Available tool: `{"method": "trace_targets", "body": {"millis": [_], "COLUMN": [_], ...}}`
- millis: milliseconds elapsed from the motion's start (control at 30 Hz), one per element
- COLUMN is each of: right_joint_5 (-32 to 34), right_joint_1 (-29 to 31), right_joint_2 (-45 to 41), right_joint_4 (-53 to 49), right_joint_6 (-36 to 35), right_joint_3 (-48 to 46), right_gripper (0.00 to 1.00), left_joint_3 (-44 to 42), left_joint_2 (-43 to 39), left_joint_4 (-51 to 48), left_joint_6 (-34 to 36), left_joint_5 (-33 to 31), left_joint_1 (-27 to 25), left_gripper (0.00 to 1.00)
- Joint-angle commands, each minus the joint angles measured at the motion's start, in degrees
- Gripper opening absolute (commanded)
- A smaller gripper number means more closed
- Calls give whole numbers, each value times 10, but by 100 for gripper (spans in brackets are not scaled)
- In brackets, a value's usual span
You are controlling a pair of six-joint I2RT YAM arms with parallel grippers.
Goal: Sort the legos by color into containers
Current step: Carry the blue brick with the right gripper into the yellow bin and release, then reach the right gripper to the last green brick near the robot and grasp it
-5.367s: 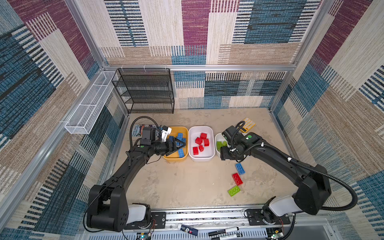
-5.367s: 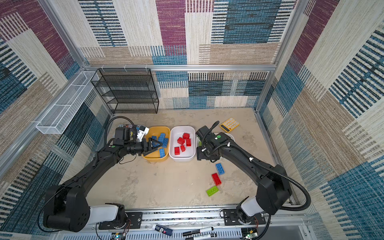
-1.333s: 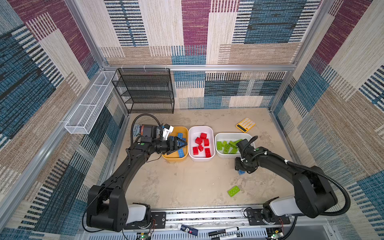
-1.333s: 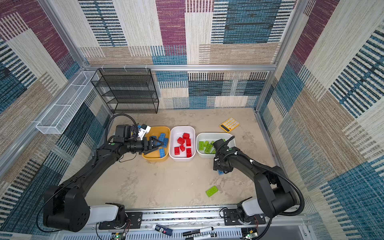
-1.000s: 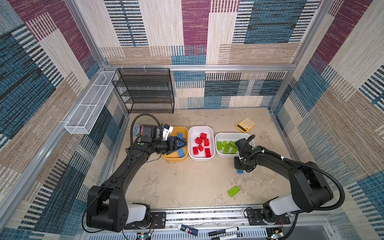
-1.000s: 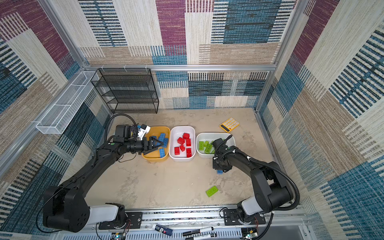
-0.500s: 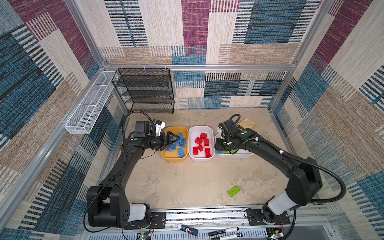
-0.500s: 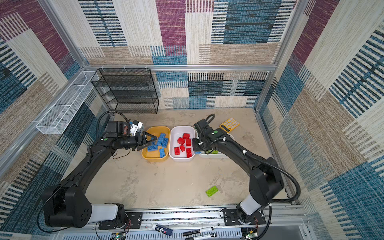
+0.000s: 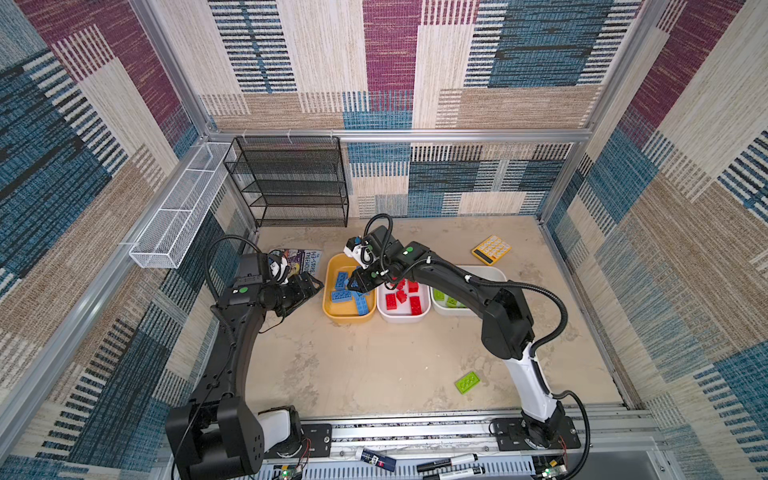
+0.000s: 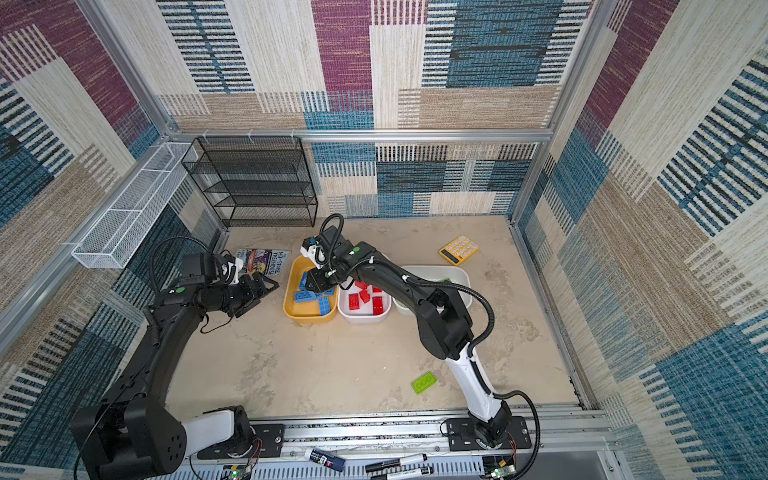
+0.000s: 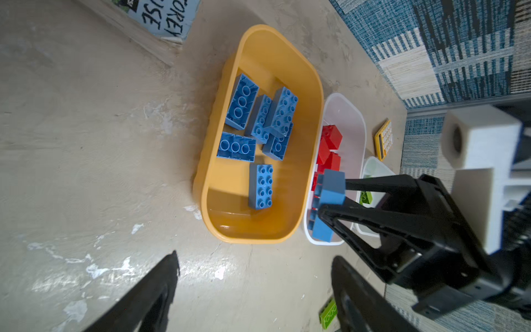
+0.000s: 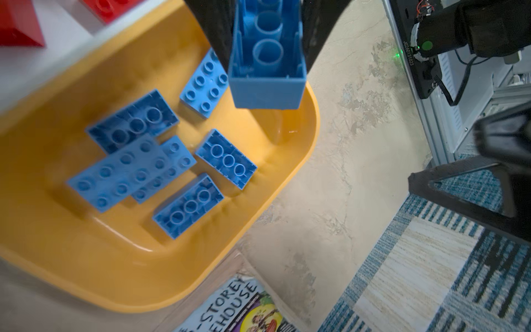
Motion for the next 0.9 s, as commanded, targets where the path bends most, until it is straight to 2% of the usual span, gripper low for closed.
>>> {"method": "trace_targets", "body": {"millis": [0, 167, 300, 367, 433, 633, 767, 867], "right_joint_5": [-9, 7, 27, 41, 49, 95, 155, 193], "right_joint_1": [11, 13, 13, 9, 5, -4, -3, -3], "right_joint_2": [28, 68, 62, 35, -6, -176, -276, -355], "right_joint_4": [7, 16, -3, -13, -26, -67, -137, -175], "right_joint_6": [-39, -38, -45, -46, -42, 8, 103, 203], "right_joint_3": [3, 33, 54, 46, 20, -144, -236, -312], "right_gripper": [28, 35, 55, 61, 65, 66, 69, 70], "left_joint_3": [-9, -17, -18, -21, -30, -44, -42, -56], "left_joint_2": [-6, -4, -2, -2, -3, -2, 4, 11], "left_joint_4": [-7, 1, 11, 18, 33, 82, 102, 139], "left_joint_6": [-3, 2, 5, 1, -8, -19, 8, -3], "left_joint_5": [-21, -13, 3, 17, 32, 113, 146, 173], "left_joint_1": [6, 7, 8, 8, 8, -5, -32, -49], "left_gripper": [85, 85, 84, 84, 84, 84, 84, 84]}}
